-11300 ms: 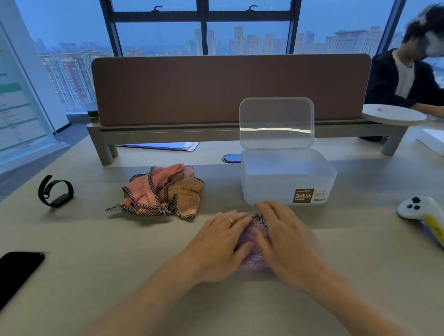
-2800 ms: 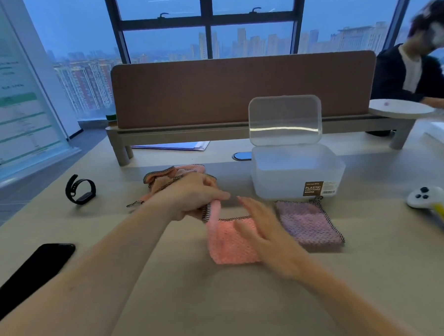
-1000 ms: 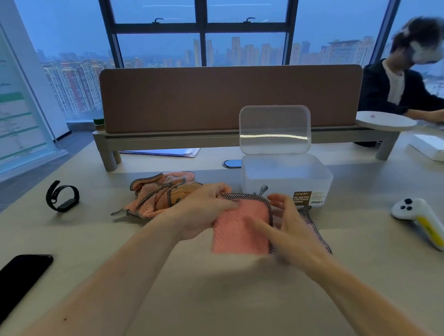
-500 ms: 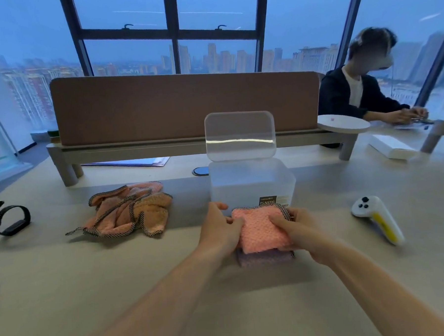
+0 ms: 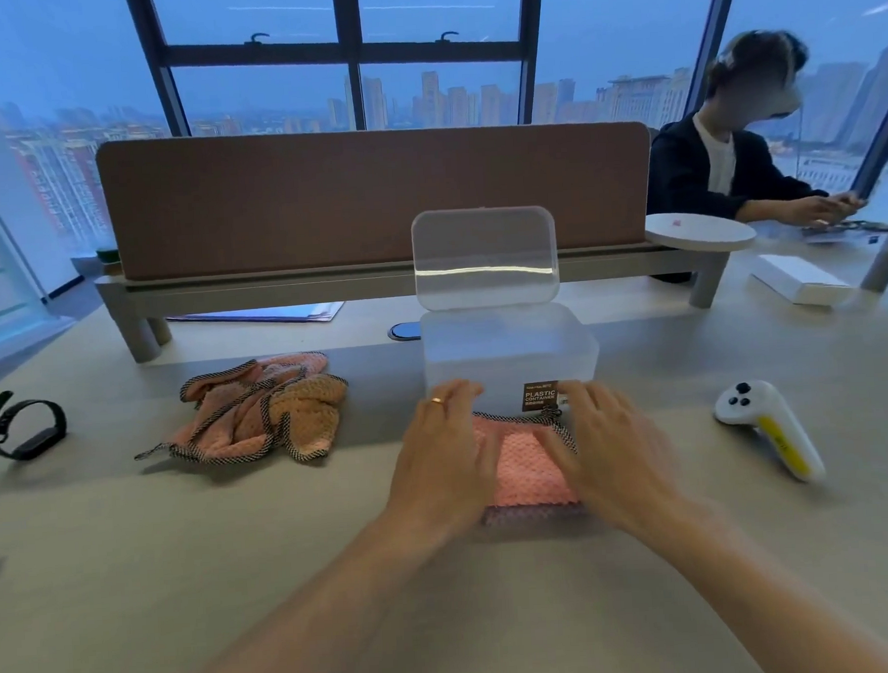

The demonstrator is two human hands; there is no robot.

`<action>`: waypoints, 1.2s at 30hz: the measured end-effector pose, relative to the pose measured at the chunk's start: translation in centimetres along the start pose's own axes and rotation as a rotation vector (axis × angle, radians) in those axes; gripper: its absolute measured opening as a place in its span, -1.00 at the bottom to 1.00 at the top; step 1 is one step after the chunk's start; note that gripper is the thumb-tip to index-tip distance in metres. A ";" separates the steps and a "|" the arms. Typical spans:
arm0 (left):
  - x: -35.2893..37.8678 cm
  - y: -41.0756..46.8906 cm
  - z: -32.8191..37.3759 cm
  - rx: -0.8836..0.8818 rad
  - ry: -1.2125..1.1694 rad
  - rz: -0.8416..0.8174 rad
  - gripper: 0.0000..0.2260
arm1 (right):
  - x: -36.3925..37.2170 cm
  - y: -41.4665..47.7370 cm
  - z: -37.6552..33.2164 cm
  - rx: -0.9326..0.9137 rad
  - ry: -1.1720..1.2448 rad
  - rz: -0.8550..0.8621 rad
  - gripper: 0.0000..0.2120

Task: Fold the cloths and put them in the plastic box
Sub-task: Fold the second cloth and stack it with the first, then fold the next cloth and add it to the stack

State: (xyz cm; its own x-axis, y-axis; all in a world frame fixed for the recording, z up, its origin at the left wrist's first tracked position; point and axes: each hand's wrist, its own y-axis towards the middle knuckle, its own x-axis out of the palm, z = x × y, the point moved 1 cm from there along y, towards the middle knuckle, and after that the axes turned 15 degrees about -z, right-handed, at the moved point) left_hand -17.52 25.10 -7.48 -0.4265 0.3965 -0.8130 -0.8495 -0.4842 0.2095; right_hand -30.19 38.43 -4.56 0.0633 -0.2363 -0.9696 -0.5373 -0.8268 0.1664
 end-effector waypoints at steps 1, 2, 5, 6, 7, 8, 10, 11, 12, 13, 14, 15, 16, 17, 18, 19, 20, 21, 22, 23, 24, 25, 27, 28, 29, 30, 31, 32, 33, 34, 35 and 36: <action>0.7 -0.2 0.1 0.073 0.089 -0.096 -0.48 | 0.3 0.1 -0.6 -0.079 -0.014 -0.029 -0.49; 1.7 -0.3 0.0 0.129 0.193 -0.202 -0.41 | 1.2 0.2 -1.1 -0.138 -0.027 -0.112 -0.39; 4.5 -0.6 -1.1 0.100 0.394 -0.375 -0.31 | 4.4 0.8 -1.0 -0.193 0.001 -0.359 -0.11; 4.6 -0.6 -1.2 0.062 0.393 -0.394 -0.33 | 5.2 1.0 -0.4 -0.190 0.026 -0.384 -0.06; 4.2 -0.8 -0.9 0.040 0.356 -0.424 -0.35 | 5.9 1.1 0.2 -0.208 0.021 -0.375 -0.01; 3.4 -0.9 -0.7 0.038 0.290 -0.463 -0.38 | 6.4 1.2 0.6 -0.235 -0.009 -0.344 0.01; 0.7 -1.0 -1.2 0.075 0.104 -0.505 -0.41 | 6.7 1.4 1.0 -0.241 -0.034 -0.328 0.02; -1.2 -1.1 -2.0 0.096 0.015 -0.459 -0.46 | 6.5 1.3 0.8 -0.221 -0.039 -0.345 0.06; -3.2 -1.2 -3.5 0.097 -0.027 -0.360 -0.54 | 6.3 1.1 0.7 -0.210 -0.045 -0.364 0.09; -5.2 -1.3 -5.4 0.074 -0.013 -0.226 -0.63 | 6.1 1.1 0.4 -0.206 -0.058 -0.362 0.10; -7.2 -1.5 -7.5 0.014 0.042 -0.093 -0.71 | 6.2 1.1 0.3 -0.210 -0.065 -0.333 0.07; -9.2 -1.9 -9.5 -0.062 0.113 0.018 -0.77 | 6.2 1.0 0.3 -0.224 -0.078 -0.285 0.02; -11.0 -2.5 -11.3 -0.136 0.191 0.090 -0.79 | 6.0 0.9 0.2 -0.229 -0.079 -0.235 -0.06; -12.5 -3.2 -13.0 -0.192 0.264 0.103 -0.78 | 5.7 0.7 0.2 -0.213 -0.067 -0.204 -0.14; -13.8 -4.1 -14.6 -0.222 0.337 0.055 -0.76 | 5.5 0.6 0.4 -0.198 -0.062 -0.189 -0.20; -14.7 -5.1 -15.9 -0.215 0.420 -0.019 -0.75 | 5.3 0.5 0.5 -0.189 -0.047 -0.180 -0.22; -15.4 -6.1 -16.9 -0.194 0.516 -0.094 -0.76 | 4.8 0.3 0.3 -0.195 -0.026 -0.163 -0.23; -15.8 -7.0 -17.8 -0.176 0.605 -0.156 -0.78 | 4.3 0.3 -0.3 -0.206 -0.008 -0.128 -0.24; -16.1 -7.7 -18.3 -0.160 0.672 -0.175 -0.81 | 3.9 0.3 -0.9 -0.225 0.011 -0.095 -0.25; -16.3 -8.0 -18.8 -0.145 0.701 -0.148 -0.85 | 3.6 0.3 -1.8 -0.253 0.027 -0.073 -0.27; -16.5 -8.0 -18.9 -0.144 0.688 -0.097 -0.88 | 3.3 0.3 -2.8 -0.285 0.043 -0.057 -0.30; -16.9 -7.8 -18.8 -0.160 0.623 -0.021 -0.89 | 3.0 0.4 -4.1 -0.322 0.064 -0.038 -0.32; -18.6 -6.9 -17.9 -0.205 0.405 0.177 -0.86 | 2.2 0.8 -6.7 -0.395 0.139 -0.020 -0.32; -19.9 -6.3 -17.0 -0.212 0.296 0.272 -0.83 | 1.4 1.1 -8.1 -0.417 0.194 -0.012 -0.30; -21.4 -5.8 -15.7 -0.205 0.208 0.357 -0.82 | 0.6 1.4 -9.6 -0.430 0.261 -0.010 -0.30; -23.0 -5.4 -14.2 -0.189 0.140 0.426 -0.81 | -0.4 1.7 -11.1 -0.437 0.344 -0.010 -0.33; -24.6 -5.2 -12.5 -0.159 0.090 0.469 -0.81 | -1.6 2.0 -12.7 -0.444 0.437 -0.009 -0.38; -26.0 -5.1 -10.6 -0.112 0.067 0.495 -0.80 | -3.0 2.2 -14.3 -0.459 0.532 0.006 -0.43; -27.1 -5.1 -8.9 -0.060 0.071 0.498 -0.80 | -4.4 2.5 -15.8 -0.477 0.617 0.024 -0.48; -27.8 -5.3 -7.1 -0.006 0.096 0.483 -0.81 | -5.8 2.7 -17.2 -0.490 0.684 0.030 -0.48; -28.3 -5.6 -5.5 0.049 0.127 0.447 -0.82 | -7.2 2.8 -18.4 -0.499 0.741 0.016 -0.43; -28.6 -5.9 -4.1 0.103 0.146 0.393 -0.82 | -8.4 3.1 -19.4 -0.515 0.793 -0.017 -0.36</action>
State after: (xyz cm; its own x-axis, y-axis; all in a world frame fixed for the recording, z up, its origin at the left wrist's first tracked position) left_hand 0.90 13.45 12.31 -0.6820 0.0793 -0.7271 -0.6607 -0.4931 0.5659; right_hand -16.03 27.93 7.57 0.7226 -0.3435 -0.5998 -0.1054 -0.9124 0.3954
